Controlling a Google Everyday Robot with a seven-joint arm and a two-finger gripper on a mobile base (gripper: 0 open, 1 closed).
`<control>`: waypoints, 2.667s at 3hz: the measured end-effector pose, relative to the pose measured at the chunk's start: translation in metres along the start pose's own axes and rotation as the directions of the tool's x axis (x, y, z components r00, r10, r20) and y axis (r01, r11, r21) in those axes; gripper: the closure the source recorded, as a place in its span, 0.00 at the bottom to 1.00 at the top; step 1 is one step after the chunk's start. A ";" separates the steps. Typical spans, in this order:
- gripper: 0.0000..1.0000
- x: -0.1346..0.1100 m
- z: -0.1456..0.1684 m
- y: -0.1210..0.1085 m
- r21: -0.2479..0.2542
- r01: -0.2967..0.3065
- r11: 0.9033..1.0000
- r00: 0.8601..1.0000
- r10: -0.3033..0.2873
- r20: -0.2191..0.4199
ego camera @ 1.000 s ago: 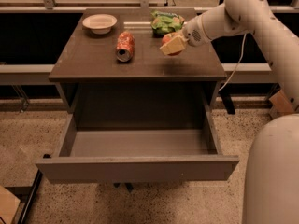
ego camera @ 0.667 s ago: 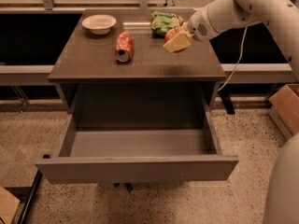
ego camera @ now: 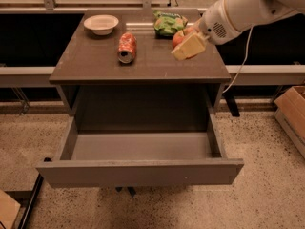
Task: Place apple into top drawer
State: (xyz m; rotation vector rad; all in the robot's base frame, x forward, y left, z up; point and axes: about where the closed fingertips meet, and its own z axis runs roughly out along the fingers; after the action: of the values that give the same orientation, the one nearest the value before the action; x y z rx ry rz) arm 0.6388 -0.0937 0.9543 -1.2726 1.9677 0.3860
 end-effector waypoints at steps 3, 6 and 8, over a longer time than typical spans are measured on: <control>1.00 0.030 0.059 0.104 -0.090 -0.019 0.996 0.999 0.023 0.049; 1.00 0.071 0.116 0.127 -0.183 -0.084 0.980 0.986 0.108 0.127; 1.00 0.116 0.163 0.124 -0.252 -0.106 0.962 0.971 0.155 0.183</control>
Offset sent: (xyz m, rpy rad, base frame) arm -0.0769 0.0462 -0.0674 0.0708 0.0608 0.0320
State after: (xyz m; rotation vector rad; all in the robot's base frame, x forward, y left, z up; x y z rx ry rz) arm 0.5732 -0.0138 0.7432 -1.1991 1.8780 0.8102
